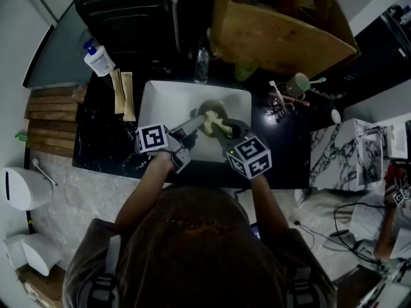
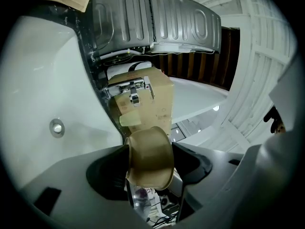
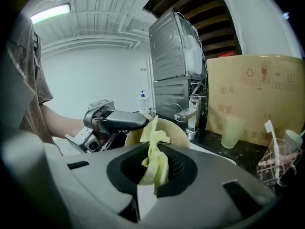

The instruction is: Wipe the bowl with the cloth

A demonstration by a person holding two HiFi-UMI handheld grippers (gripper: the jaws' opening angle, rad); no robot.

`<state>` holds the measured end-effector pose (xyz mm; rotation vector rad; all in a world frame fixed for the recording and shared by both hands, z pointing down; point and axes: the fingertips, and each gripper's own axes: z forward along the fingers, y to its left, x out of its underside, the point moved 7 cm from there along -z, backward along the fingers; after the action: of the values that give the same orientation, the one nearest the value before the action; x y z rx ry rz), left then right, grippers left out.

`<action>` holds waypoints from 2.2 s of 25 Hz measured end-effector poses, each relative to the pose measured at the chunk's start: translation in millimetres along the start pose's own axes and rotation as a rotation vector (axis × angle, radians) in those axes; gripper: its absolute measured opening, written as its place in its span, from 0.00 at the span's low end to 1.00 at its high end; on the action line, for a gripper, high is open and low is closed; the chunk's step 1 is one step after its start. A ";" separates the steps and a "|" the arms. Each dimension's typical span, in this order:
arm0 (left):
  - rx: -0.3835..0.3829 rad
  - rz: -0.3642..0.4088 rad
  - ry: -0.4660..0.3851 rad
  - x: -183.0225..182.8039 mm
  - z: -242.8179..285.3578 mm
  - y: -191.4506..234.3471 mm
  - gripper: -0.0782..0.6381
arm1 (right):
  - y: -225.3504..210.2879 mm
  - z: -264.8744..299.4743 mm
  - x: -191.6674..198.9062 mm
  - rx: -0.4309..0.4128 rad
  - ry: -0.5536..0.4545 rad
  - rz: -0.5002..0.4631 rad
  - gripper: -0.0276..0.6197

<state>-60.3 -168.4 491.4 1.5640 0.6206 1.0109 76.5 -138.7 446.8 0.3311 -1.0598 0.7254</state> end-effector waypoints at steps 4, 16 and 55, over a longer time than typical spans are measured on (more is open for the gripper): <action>-0.004 0.005 -0.003 -0.1 0.2 1.0 0.50 | 3.0 2.8 -2.2 -0.011 -0.027 0.038 0.08; 0.043 -0.006 0.039 12.0 5.7 -1.0 0.50 | -5.6 3.9 -10.7 0.004 -0.073 0.059 0.08; -0.077 0.185 -0.040 -23.0 -46.8 -16.3 0.50 | -23.2 -41.6 -4.4 0.138 -0.157 0.147 0.08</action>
<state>-109.8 -159.5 470.2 1.5908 0.4102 1.1247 119.0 -133.4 425.5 0.4370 -1.1938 0.9180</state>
